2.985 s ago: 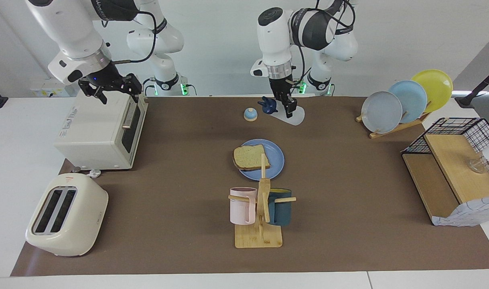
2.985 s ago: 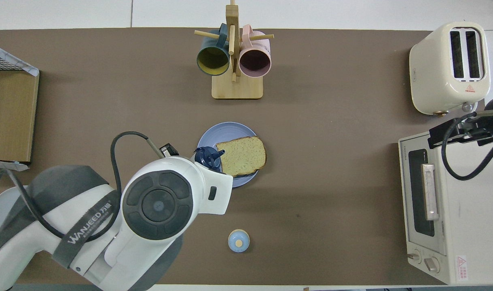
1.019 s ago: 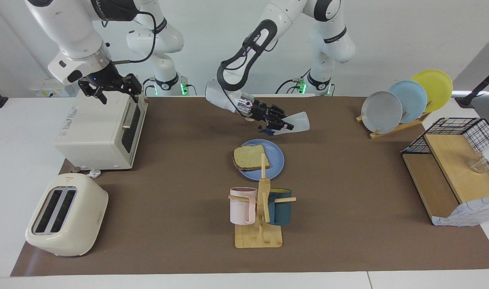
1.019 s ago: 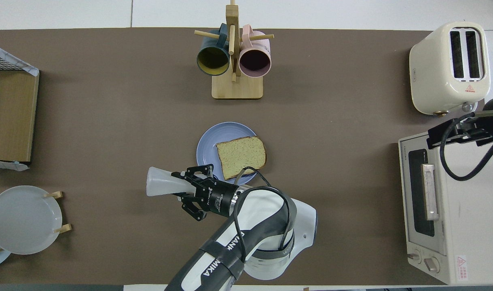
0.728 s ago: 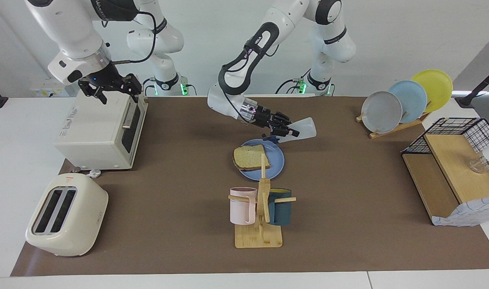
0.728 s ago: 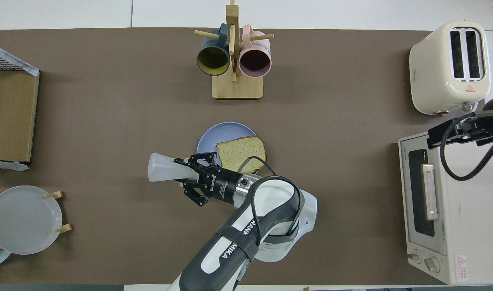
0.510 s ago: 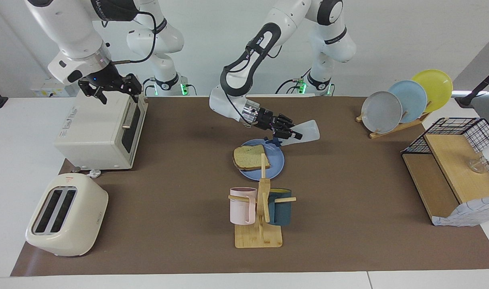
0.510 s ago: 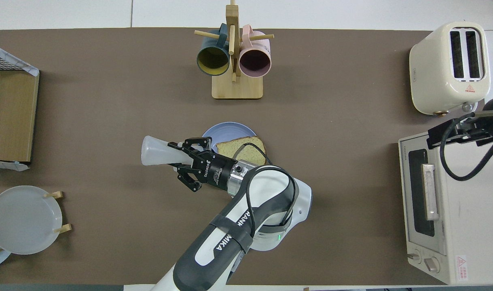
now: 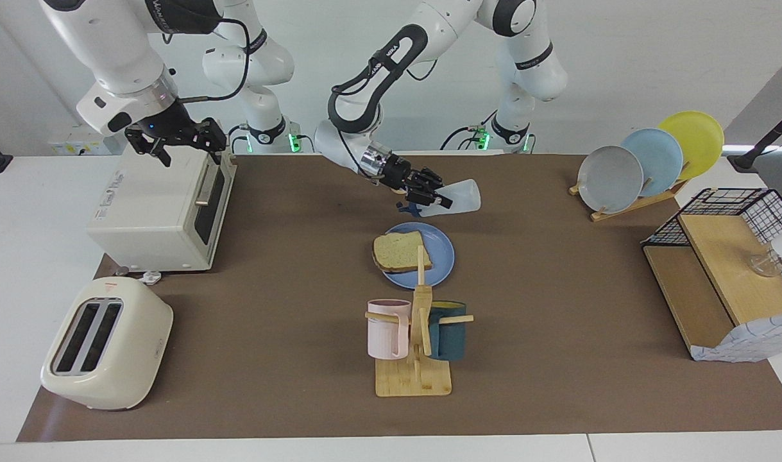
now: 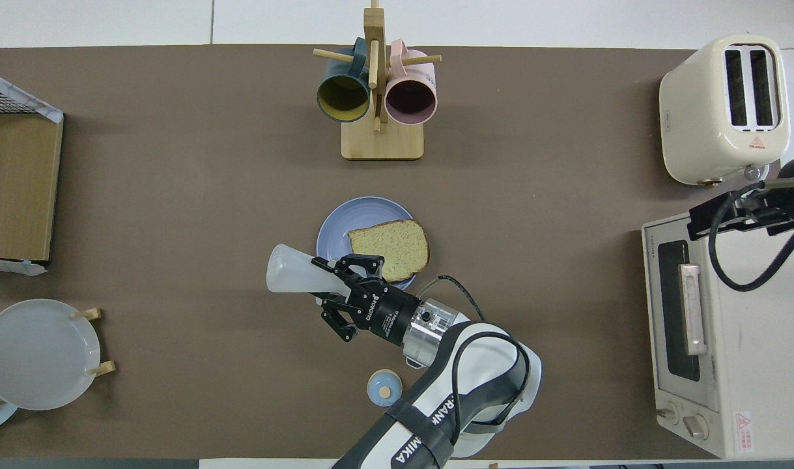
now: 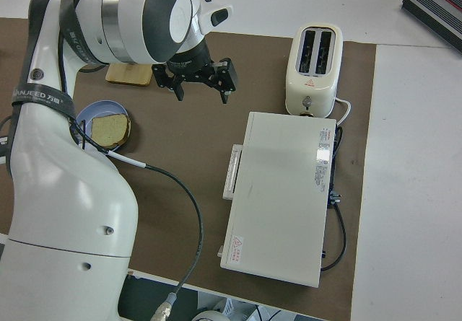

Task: Put bread on plate and add seasoning
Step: 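Shake the inverted bottle over the bread with the left gripper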

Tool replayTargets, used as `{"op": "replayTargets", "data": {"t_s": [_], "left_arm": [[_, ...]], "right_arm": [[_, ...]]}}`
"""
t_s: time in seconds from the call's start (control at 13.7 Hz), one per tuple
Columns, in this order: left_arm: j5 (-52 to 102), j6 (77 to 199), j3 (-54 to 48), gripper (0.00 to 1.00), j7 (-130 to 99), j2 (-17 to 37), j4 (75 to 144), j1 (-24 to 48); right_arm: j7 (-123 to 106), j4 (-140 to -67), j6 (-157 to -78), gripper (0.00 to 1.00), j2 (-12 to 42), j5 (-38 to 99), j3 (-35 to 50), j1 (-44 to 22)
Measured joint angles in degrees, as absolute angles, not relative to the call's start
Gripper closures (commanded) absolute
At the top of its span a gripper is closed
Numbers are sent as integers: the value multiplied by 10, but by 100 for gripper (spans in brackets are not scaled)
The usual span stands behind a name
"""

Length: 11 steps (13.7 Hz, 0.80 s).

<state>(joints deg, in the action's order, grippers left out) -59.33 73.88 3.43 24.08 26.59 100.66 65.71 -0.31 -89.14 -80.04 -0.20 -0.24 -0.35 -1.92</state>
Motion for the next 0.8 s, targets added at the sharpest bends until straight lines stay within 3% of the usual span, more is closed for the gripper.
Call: {"op": "replayTargets", "data": {"t_s": [0.51, 0.8], "left_arm": [[-634, 806, 43, 100, 241, 292, 1007, 560], [-644, 808, 38, 100, 241, 304, 1007, 573]], "right_arm": [[-3, -891, -800, 0, -2, -2, -3, -19], [-3, -892, -800, 0, -2, -2, -3, -19]]}}
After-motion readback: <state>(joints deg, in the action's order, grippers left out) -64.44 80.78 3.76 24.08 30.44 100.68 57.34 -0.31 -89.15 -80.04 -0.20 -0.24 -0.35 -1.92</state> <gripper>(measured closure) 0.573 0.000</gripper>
